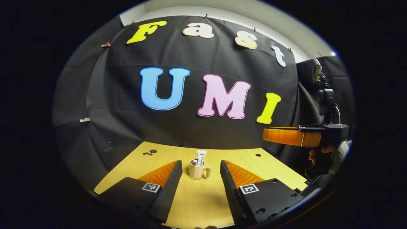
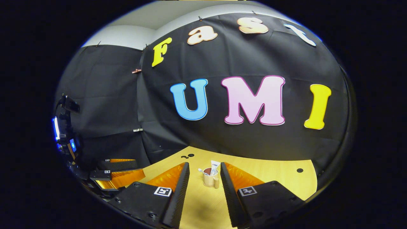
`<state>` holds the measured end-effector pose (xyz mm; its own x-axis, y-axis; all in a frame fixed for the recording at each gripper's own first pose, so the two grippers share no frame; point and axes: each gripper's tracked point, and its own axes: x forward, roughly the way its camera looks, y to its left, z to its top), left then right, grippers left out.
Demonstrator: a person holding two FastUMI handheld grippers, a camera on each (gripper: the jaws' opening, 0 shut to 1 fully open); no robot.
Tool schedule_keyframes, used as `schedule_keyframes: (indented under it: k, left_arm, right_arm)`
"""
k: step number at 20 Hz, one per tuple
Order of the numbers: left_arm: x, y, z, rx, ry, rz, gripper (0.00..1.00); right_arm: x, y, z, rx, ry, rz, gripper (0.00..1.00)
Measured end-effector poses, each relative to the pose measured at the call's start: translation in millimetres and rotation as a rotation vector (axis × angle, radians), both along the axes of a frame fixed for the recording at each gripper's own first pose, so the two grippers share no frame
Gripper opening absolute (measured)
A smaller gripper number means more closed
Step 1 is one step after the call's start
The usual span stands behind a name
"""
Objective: Put the toothbrush and toothpaste on the desktop into the cup, then pick up the cup and place it on the coaster on the desktop.
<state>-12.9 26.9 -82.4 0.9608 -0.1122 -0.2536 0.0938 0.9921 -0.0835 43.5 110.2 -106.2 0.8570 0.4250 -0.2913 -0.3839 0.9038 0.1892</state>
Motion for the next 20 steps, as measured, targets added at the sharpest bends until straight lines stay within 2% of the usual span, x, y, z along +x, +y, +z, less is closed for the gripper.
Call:
schedule_keyframes:
  k: [3,5,7,13,20]
  left_arm:
    - [-4.3,-2.7,10.7,0.038,-0.022,-0.003,0.79]
    - [-6.9,-6.0,18.5,0.056,-0.039,0.0,0.81]
    - [-6.9,-9.3,22.4,0.074,-0.046,0.013,0.84]
    - [-4.7,-21.3,26.7,0.066,-0.058,0.026,0.95]
    - [-5.3,-22.4,29.8,0.072,-0.055,0.03,0.95]
  right_arm:
    - [-15.8,-10.4,-3.7,0.001,0.008,-0.024,0.61]
    - [-25.6,-11.7,-4.3,0.004,0.014,-0.018,0.69]
    - [-28.6,-18.1,-4.8,0.0,0.013,-0.017,0.71]
    - [-29.7,-26.8,-0.7,0.006,-0.004,-0.011,0.77]
    - [-30.1,-29.0,-6.9,0.017,0.009,-0.011,0.84]
